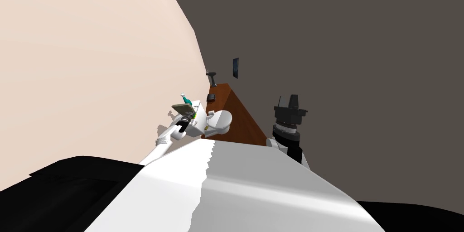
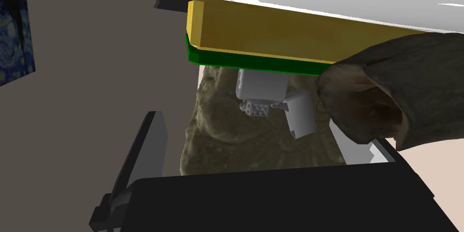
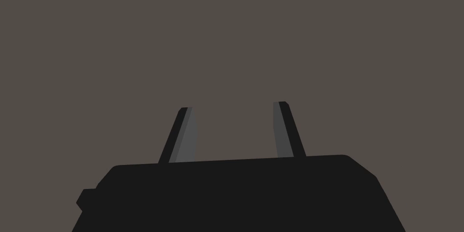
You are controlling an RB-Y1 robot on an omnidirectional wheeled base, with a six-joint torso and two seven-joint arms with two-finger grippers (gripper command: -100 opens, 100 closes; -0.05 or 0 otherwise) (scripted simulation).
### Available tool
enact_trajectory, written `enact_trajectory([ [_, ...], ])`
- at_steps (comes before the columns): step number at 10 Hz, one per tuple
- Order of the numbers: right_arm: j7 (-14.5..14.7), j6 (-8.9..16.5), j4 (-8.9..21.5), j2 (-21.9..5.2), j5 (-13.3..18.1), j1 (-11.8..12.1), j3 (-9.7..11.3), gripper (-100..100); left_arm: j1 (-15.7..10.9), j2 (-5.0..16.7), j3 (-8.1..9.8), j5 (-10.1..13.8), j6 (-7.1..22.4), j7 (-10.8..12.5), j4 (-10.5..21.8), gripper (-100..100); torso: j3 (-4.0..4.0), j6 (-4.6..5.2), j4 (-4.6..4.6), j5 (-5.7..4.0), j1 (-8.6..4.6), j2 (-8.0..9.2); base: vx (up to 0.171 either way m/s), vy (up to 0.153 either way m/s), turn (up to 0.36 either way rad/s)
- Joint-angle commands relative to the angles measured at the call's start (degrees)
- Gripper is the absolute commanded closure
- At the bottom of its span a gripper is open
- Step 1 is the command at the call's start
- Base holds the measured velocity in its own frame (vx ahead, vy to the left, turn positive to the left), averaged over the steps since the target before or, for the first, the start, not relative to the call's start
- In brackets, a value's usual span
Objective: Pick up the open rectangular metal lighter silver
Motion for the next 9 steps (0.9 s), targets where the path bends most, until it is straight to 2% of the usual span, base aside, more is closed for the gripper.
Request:
enact_trajectory([
  [1, 0.0, 0.0, 0.0, 0.0, 0.0, 0.0, 0.0, 0, -1.4, -0.9, 0.58, -2.1, -0.3, -0.7, 1.5, -100, 0.0, 0.0, 0.0, 0.0, 0.0, 0.0, -0.016, -0.022, 0.002],
  [5, 0.0, 0.0, 0.0, 0.0, 0.0, 0.0, 0.0, 0, -4.4, -3.2, 2.43, -6.2, -1.5, -3.1, 5.2, -100, -0.03, 0.0, -0.01, 0.01, 0.03, -0.05, -0.009, -0.013, 0.014],
  [6, 0.0, 0.0, 0.0, 0.0, 0.0, 0.0, 0.0, 0, -5.9, -4.5, 3.51, -7.9, -2.1, -4.7, 6.9, -100, -0.04, -0.01, -0.01, 0.01, 0.04, -0.06, -0.001, -0.006, 0.045],
  [8, 0.0, 0.0, 0.0, 0.0, 0.0, 0.0, 0.0, 0, -7.3, -5.8, 4.64, -9.4, -2.8, -6.4, 8.5, -100, -0.05, -0.01, -0.02, 0.01, 0.06, -0.09, 0.002, -0.003, 0.035],
  [9, 0.0, 0.0, 0.0, 0.0, 0.0, 0.0, 0.0, 0, -8.7, -7.0, 5.75, -10.8, -3.5, -8.1, 10.0, -100, -0.06, -0.01, -0.02, 0.01, 0.07, -0.1, 0.006, 0.004, 0.047],
])
